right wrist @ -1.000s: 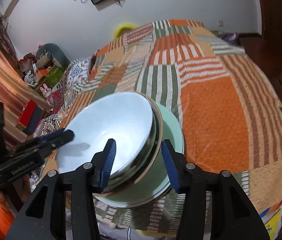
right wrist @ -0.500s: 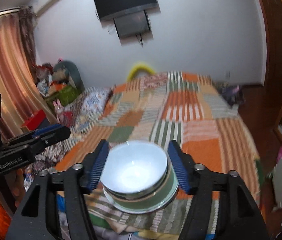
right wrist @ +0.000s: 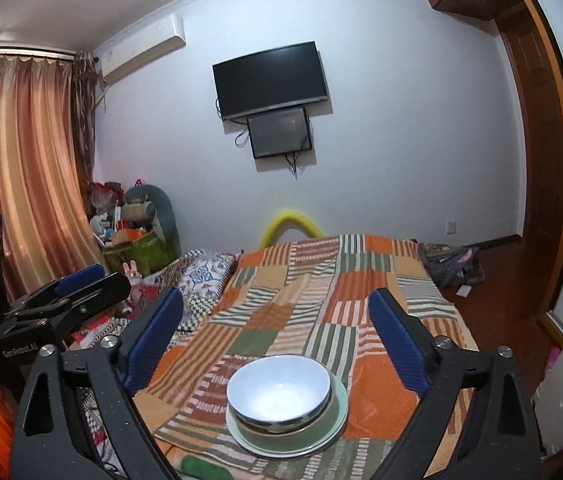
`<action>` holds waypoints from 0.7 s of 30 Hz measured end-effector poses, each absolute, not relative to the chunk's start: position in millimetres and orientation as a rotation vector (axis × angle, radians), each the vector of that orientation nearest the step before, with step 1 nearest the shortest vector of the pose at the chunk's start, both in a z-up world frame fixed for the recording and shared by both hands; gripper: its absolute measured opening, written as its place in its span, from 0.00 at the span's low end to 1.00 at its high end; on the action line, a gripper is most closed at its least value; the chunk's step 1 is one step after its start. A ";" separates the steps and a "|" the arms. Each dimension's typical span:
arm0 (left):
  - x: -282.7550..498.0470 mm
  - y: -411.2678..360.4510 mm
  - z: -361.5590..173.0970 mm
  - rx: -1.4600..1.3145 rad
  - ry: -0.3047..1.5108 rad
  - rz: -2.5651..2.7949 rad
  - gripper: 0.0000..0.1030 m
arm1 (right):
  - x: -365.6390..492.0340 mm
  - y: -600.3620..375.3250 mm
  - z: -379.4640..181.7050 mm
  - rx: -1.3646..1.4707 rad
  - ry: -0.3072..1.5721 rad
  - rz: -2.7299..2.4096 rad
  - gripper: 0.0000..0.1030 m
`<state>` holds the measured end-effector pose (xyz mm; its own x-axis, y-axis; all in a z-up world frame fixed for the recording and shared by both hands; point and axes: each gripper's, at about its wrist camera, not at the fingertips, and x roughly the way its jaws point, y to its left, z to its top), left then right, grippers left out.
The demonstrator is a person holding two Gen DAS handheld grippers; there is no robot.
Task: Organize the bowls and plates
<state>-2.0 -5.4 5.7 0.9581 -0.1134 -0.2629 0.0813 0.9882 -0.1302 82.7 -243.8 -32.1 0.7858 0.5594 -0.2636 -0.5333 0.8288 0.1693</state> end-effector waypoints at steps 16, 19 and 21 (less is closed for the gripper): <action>-9.2 -3.2 1.8 -0.124 0.267 -0.085 0.97 | 73.8 -235.1 -33.2 0.032 0.277 0.582 1.00; -8.7 -3.4 0.7 -0.125 0.268 -0.084 0.97 | 71.2 -235.9 -34.1 0.029 0.270 0.581 1.00; -9.1 -3.7 0.0 -0.127 0.267 -0.082 0.99 | 69.7 -237.0 -35.4 0.031 0.269 0.582 1.00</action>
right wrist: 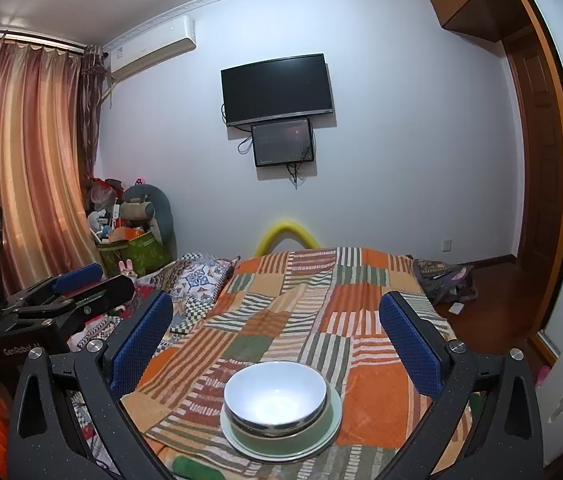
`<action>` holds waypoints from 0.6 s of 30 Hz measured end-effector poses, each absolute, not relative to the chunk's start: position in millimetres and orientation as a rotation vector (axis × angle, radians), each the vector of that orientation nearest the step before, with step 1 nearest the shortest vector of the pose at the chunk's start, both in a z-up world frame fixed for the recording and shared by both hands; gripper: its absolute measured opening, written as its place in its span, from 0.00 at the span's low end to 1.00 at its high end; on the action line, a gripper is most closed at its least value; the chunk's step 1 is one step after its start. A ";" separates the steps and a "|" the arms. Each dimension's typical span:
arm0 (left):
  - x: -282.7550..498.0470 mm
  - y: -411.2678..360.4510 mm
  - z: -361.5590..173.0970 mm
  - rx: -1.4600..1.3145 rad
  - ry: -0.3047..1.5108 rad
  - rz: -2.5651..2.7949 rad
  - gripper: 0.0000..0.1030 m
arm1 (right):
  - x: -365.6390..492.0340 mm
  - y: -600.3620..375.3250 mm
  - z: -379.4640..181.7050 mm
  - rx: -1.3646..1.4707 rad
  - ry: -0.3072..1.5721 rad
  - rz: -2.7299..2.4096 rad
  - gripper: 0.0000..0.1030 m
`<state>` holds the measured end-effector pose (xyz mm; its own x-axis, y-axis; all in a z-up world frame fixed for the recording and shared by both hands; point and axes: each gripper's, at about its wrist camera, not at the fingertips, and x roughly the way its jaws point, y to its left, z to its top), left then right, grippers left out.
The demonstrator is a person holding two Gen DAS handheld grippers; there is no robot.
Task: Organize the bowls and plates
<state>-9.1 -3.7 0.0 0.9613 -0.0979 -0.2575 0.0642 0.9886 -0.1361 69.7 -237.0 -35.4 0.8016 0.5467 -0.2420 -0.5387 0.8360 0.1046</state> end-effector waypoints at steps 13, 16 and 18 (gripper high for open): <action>-6.3 -5.3 -3.9 -0.117 0.274 -0.068 0.99 | 67.6 -239.1 -32.6 0.035 0.259 0.579 1.00; -7.2 -5.1 -3.9 -0.118 0.275 -0.067 0.99 | 66.7 -239.5 -32.1 0.036 0.257 0.582 1.00; -7.4 -4.7 -4.1 -0.117 0.273 -0.064 0.99 | 66.8 -238.8 -31.6 0.037 0.258 0.583 1.00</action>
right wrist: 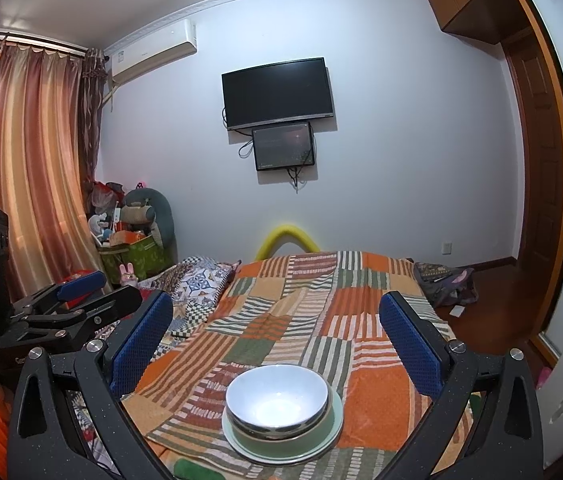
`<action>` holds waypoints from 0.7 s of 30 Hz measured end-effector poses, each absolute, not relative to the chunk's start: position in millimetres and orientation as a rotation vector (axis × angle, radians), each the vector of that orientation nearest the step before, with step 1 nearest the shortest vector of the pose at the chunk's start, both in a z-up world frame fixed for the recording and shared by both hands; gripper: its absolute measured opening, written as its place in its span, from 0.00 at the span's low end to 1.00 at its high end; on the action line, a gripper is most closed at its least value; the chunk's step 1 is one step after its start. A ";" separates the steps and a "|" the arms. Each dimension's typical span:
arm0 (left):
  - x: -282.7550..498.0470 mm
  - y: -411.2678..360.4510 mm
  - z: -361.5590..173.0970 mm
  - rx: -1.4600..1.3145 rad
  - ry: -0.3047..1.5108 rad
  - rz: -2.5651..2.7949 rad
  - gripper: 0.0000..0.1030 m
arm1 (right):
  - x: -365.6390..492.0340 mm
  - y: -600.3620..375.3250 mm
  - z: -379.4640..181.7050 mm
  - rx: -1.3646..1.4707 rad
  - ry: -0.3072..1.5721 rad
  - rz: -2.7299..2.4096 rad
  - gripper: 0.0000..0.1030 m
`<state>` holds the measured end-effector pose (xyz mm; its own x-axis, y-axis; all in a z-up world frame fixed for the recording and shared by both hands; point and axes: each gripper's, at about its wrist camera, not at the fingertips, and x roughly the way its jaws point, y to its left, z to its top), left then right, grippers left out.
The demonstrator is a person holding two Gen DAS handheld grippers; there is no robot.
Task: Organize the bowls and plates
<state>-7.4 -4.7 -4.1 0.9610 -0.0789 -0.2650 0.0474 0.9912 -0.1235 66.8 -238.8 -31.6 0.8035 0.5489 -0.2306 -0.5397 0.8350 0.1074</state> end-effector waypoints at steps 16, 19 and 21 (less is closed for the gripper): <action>-6.7 -4.5 -3.8 -0.118 0.271 -0.059 1.00 | 67.4 -238.4 -31.7 0.039 0.257 0.584 1.00; -6.6 -4.5 -3.8 -0.117 0.271 -0.059 1.00 | 67.0 -237.7 -32.0 0.040 0.256 0.585 1.00; -6.5 -4.6 -3.8 -0.118 0.271 -0.059 1.00 | 66.9 -237.7 -31.9 0.040 0.256 0.585 1.00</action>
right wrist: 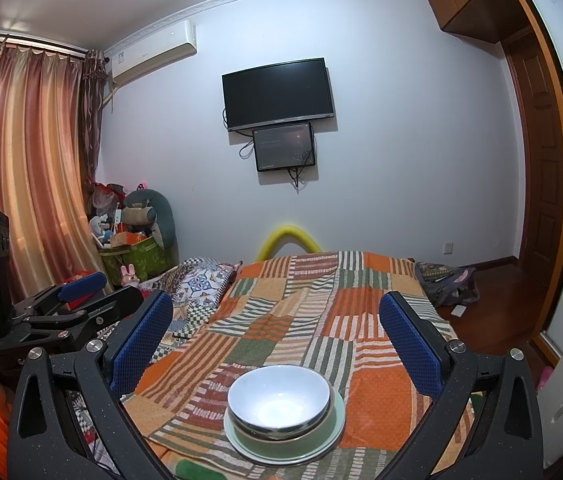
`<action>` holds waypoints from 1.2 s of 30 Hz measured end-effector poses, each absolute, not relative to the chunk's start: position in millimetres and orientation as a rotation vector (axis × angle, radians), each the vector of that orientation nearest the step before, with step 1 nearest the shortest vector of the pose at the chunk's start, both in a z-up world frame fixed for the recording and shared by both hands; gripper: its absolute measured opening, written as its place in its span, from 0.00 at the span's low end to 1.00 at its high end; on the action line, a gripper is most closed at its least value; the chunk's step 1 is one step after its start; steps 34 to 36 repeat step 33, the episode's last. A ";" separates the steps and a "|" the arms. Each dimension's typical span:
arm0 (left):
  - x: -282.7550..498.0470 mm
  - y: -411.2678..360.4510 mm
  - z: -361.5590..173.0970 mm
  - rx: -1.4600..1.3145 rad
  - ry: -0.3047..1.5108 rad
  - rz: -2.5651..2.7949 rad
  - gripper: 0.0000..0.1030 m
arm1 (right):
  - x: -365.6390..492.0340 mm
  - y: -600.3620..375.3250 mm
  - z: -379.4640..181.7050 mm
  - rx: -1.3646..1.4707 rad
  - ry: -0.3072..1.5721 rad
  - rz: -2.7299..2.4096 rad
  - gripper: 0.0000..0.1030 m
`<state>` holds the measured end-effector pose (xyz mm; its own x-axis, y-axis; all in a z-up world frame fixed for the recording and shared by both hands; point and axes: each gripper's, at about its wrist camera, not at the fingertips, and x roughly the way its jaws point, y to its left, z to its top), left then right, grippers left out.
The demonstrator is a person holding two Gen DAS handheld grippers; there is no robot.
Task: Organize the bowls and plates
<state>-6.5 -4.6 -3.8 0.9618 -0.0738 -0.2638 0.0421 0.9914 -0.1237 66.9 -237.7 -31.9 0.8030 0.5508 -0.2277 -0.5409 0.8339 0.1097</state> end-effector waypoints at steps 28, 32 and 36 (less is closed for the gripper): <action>-6.0 -4.3 -6.7 -0.108 0.275 -0.073 1.00 | 63.9 -235.5 -32.4 0.035 0.254 0.583 1.00; -5.9 -3.2 -6.8 -0.109 0.277 -0.081 1.00 | 63.3 -234.3 -33.0 0.034 0.256 0.585 1.00; -5.8 -3.2 -6.9 -0.107 0.277 -0.079 1.00 | 63.0 -233.9 -32.7 0.034 0.256 0.585 1.00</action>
